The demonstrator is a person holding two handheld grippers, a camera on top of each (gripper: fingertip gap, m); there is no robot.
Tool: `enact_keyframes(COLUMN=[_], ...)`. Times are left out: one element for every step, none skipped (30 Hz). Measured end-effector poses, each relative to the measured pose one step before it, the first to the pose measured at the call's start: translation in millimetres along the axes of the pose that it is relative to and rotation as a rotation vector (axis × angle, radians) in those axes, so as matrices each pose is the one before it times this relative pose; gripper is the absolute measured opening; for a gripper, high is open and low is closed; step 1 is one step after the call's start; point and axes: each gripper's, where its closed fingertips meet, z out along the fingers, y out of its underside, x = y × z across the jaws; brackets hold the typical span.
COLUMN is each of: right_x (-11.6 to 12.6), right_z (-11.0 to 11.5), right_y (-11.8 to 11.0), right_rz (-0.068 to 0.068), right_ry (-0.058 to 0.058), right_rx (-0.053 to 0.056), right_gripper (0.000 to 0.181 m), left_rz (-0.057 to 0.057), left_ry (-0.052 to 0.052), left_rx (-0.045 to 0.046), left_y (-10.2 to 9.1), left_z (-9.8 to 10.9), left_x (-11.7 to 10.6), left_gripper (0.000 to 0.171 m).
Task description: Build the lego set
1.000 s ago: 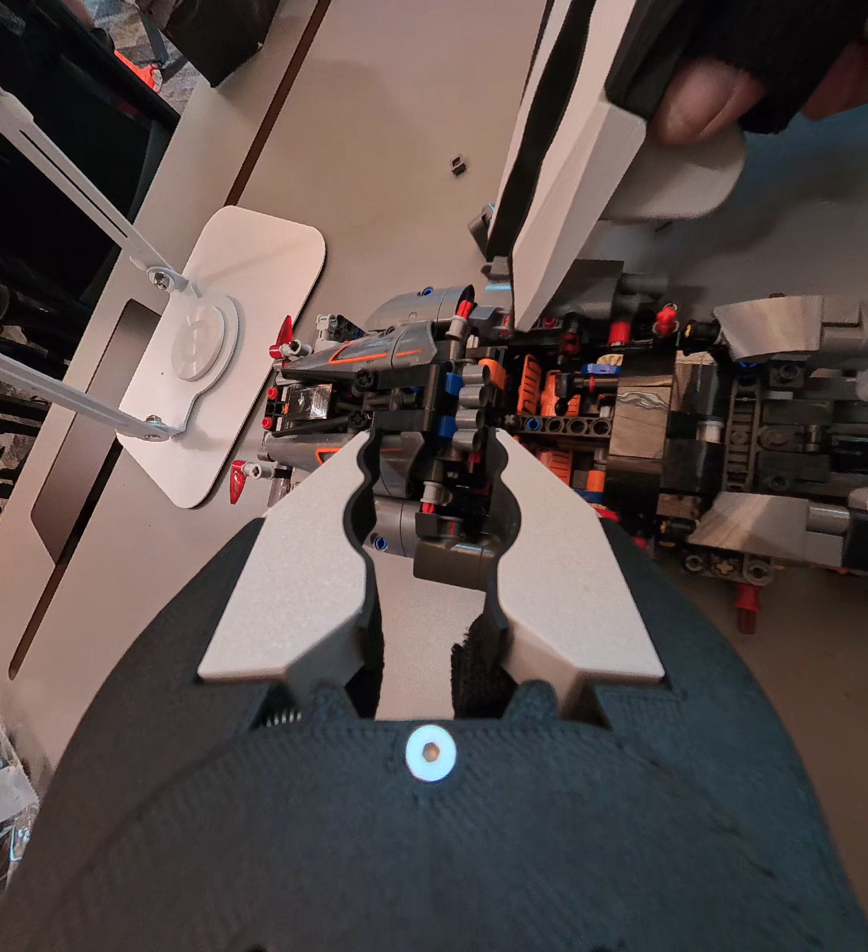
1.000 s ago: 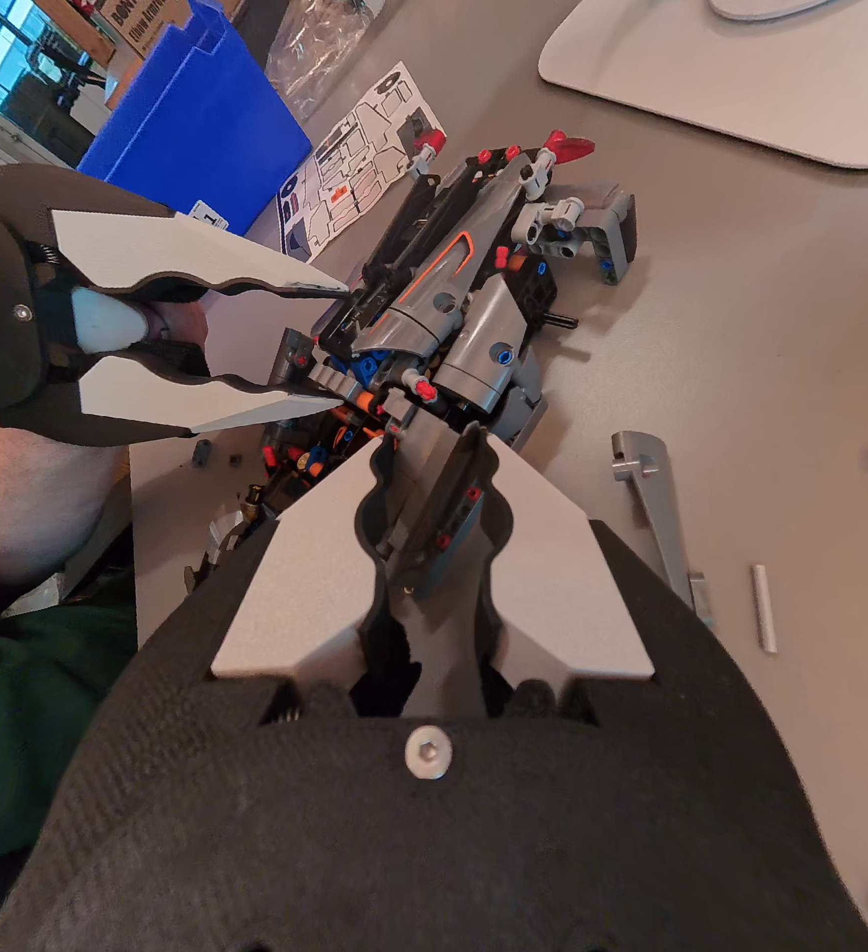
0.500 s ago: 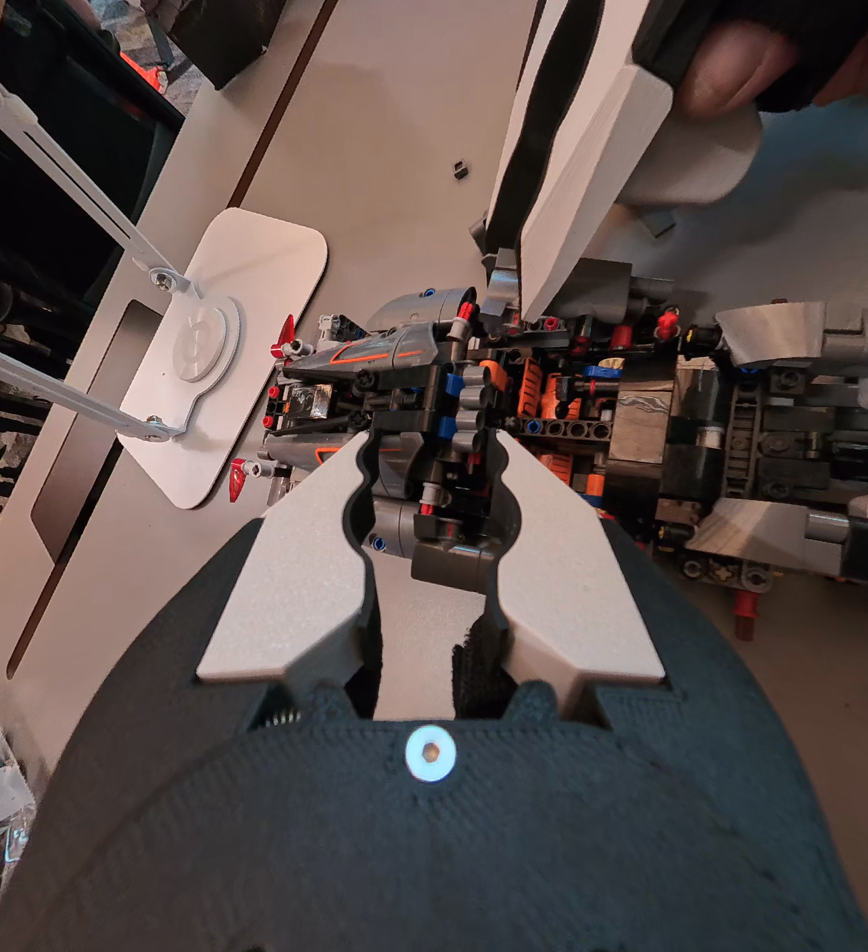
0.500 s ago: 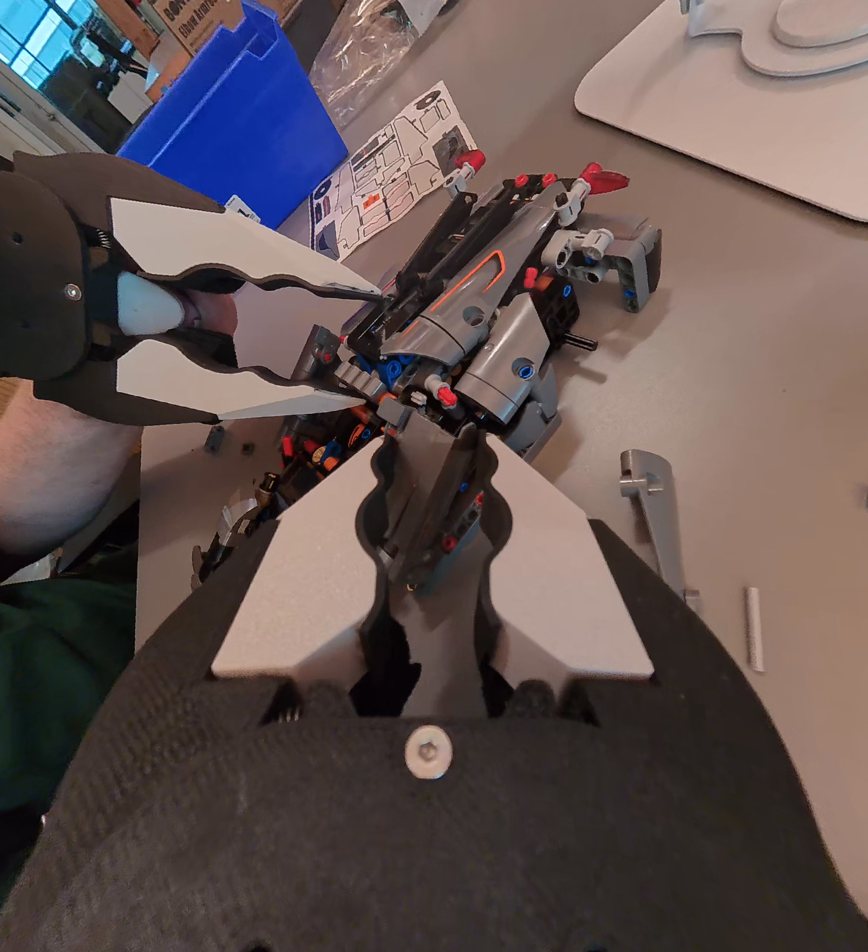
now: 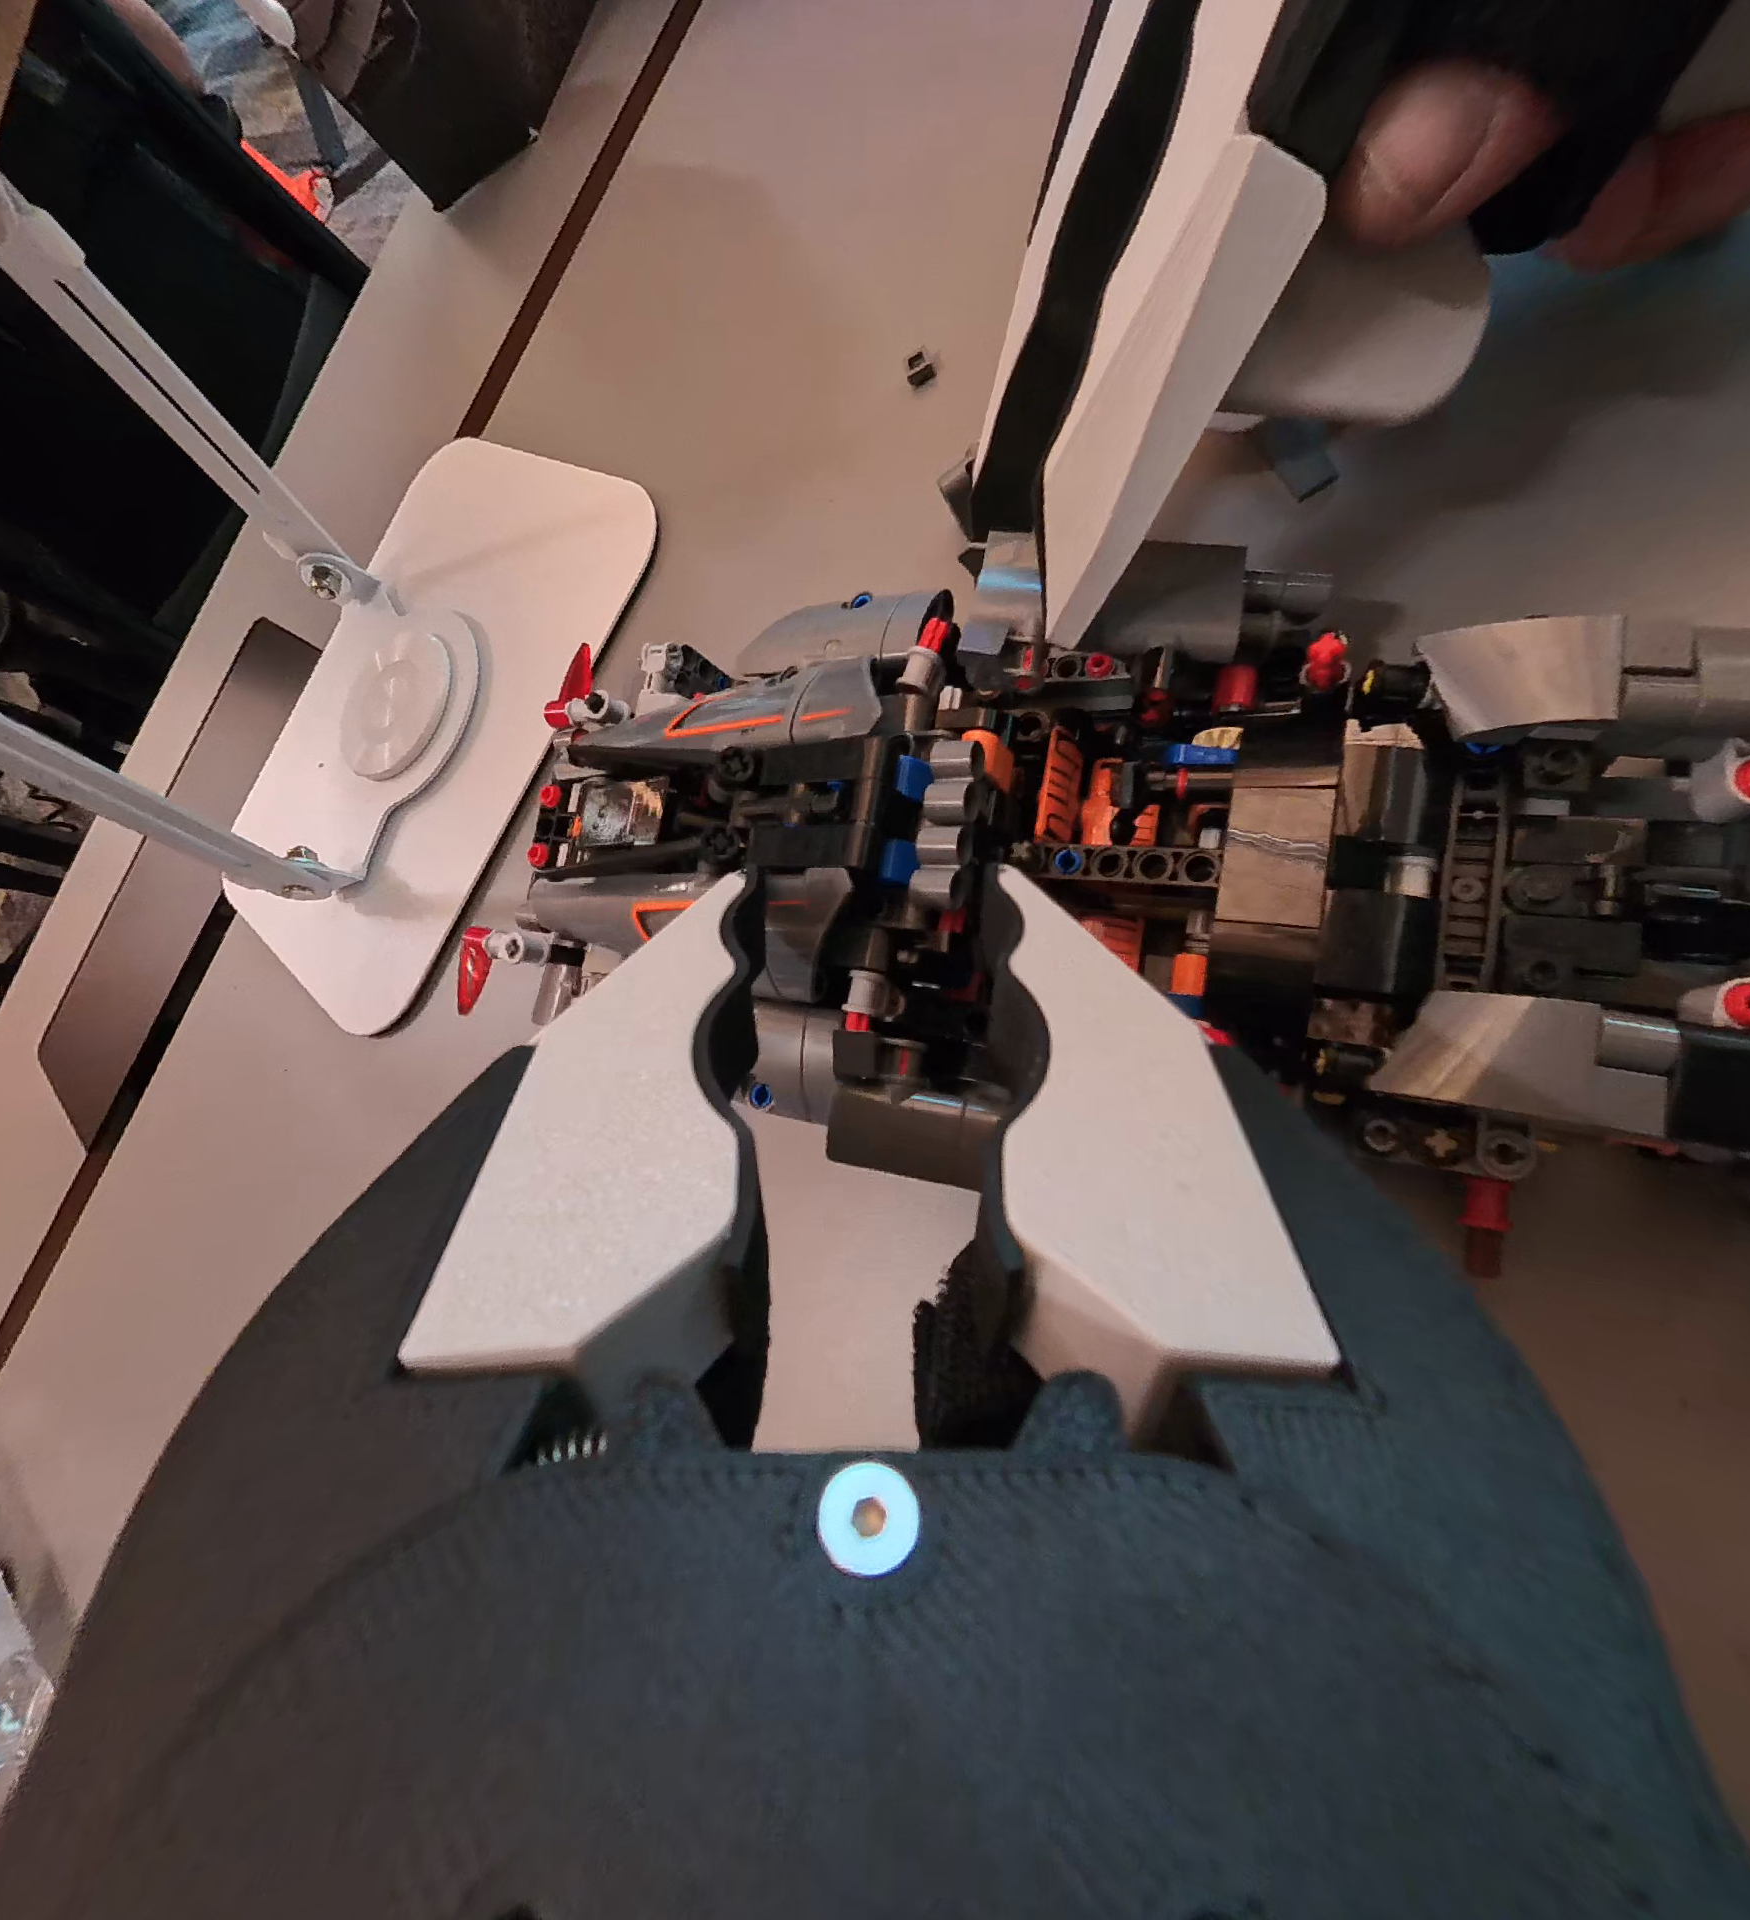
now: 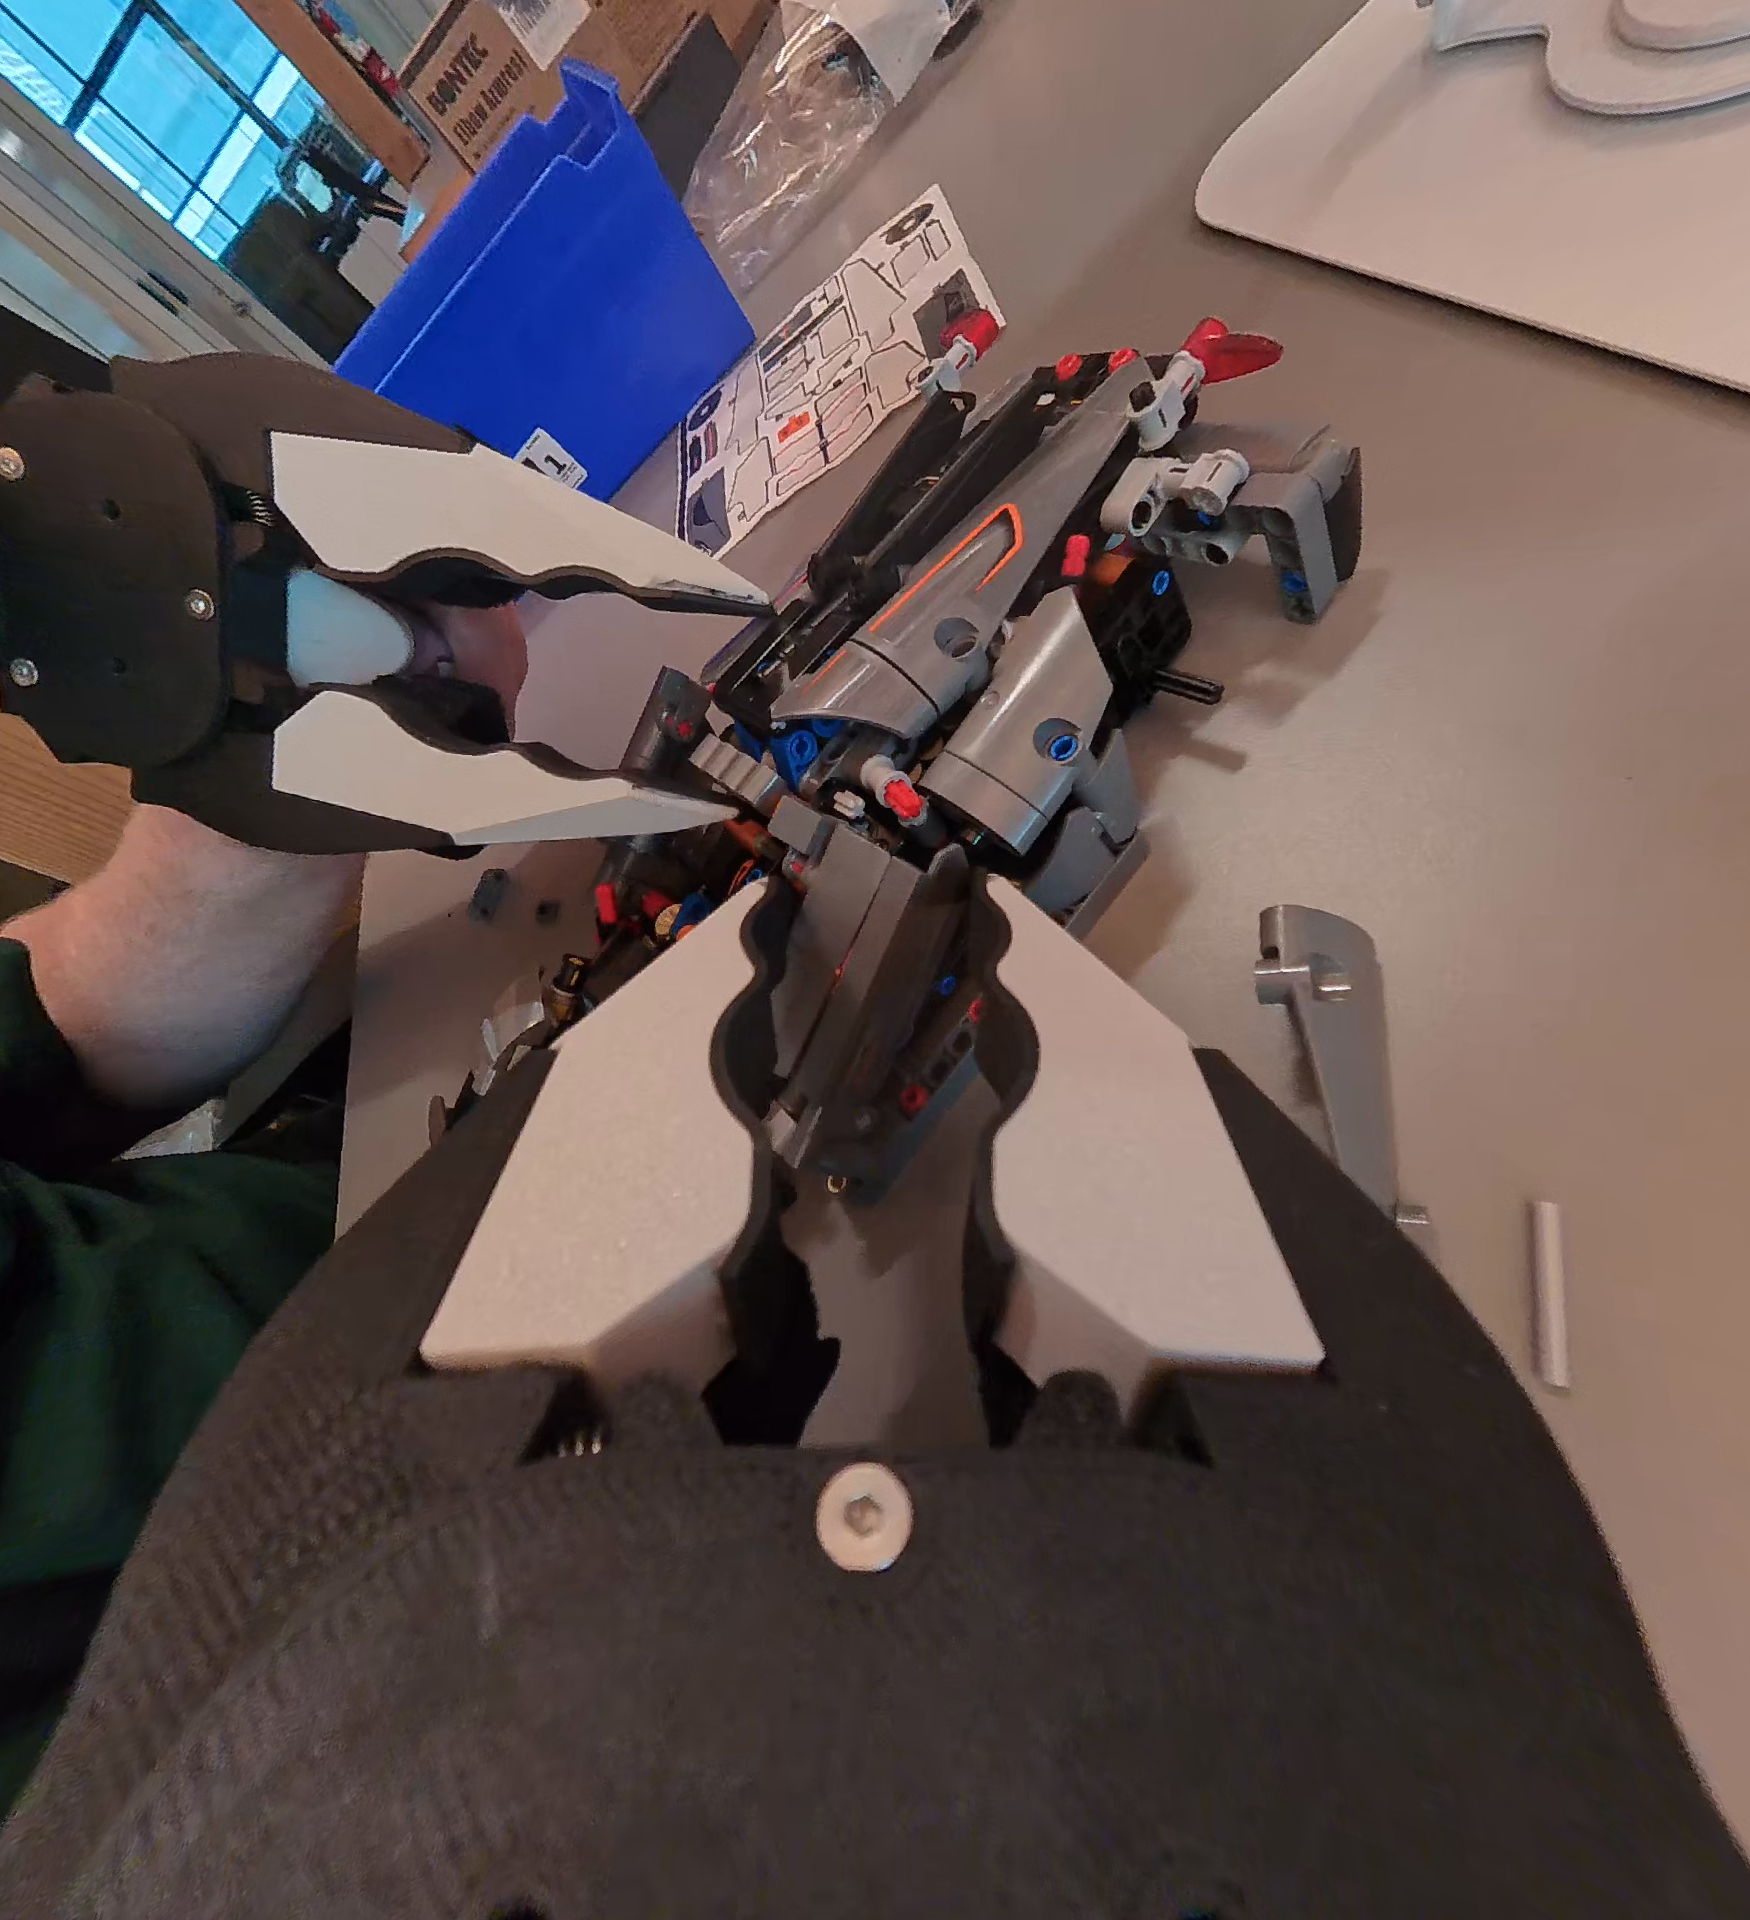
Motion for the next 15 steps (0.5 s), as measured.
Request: enact_keyframes(right_x=[-0.16, 0.47, 0.71, 0.30, 0.15, 1.02, 0.57, 0.01, 0.15, 0.49, -0.02, -0.01, 0.15, 0.38, 0.14], right_z=[-0.15, -0.39, -0.38, -0.46, -0.40, -0.18, 0.27, 0.24, 0.13, -0.04, -0.17, -0.09, 0.07, 0.11, 0.20], right_y=[-0.03, -0.01, 0.28, 0.08, -0.02, 0.68, 0.90, 0.49, 0.53, 0.37, 0.18, 0.19, 0.35, 0.26, 0.25], right_rz=[-0.0007, 0.0014, 0.0019, 0.0001, 0.0005, 0.0036, 0.0035, 0.0015, -0.0014, -0.0023, 0.0003, 0.0024, 0.0028, 0.0019, 0.0013], right_ry=[-0.0024, -0.0005, 0.0015, -0.0002, -0.0007, 0.0046, 0.0013, -0.0012, 0.0008, 0.0032, -0.0013, -0.0034, -0.0021, -0.0004, -0.0008], right_rx=[0.0002, 0.0002, -0.0014, 0.0005, 0.0001, -0.0038, -0.0043, -0.0030, -0.0028, -0.0012, -0.0007, -0.0008, -0.0019, -0.0008, -0.0007], right_gripper=[0.032, 0.032, 0.031, 0.031, 0.030, 0.030, 0.031, 0.031, 0.032, 0.032, 0.032, 0.032, 0.032, 0.032, 0.032], left_rz=[0.0012, -0.0007, -0.0001, -0.0008, 0.0003, 0.0002, -0.0003, 0.0003, -0.0017, -0.0086, -0.0213, -0.0286, -0.0277, -0.0256, -0.0255], left_ry=[0.0038, 0.0021, 0.0003, -0.0004, -0.0027, -0.0002, -0.0001, -0.0030, -0.0076, -0.0070, 0.0013, 0.0030, -0.0052, -0.0030, 0.0082], left_rx=[-0.00215, -0.00210, 0.00013, -0.00032, 0.00246, 0.00120, 0.00010, -0.00082, -0.00364, 0.00226, 0.00690, 0.00425, -0.00099, -0.00369, -0.00172], left_y=[0.00, 0.06, -0.16, 0.06, -0.16, 0.21, 0.31, 0.42, 0.79, 0.39, 0.13, 1.36, 2.95, 4.03, 4.28], left_z=[0.70, 0.41, 0.01, 0.02, -0.41, -0.31, -0.28, -0.69, -1.46, -2.35, -3.08, -3.42, -3.75, -3.96, -3.81], left_x=[0.58, 0.12, 0.03, -0.10, -0.30, 0.19, 0.16, -0.24, -1.02, -1.28, -0.87, -1.17, -2.59, -2.11, -0.48], left_gripper=[0.040, 0.040, 0.040, 0.040, 0.040, 0.040, 0.041, 0.042, 0.042, 0.044, 0.044, 0.045, 0.047, 0.048, 0.048])
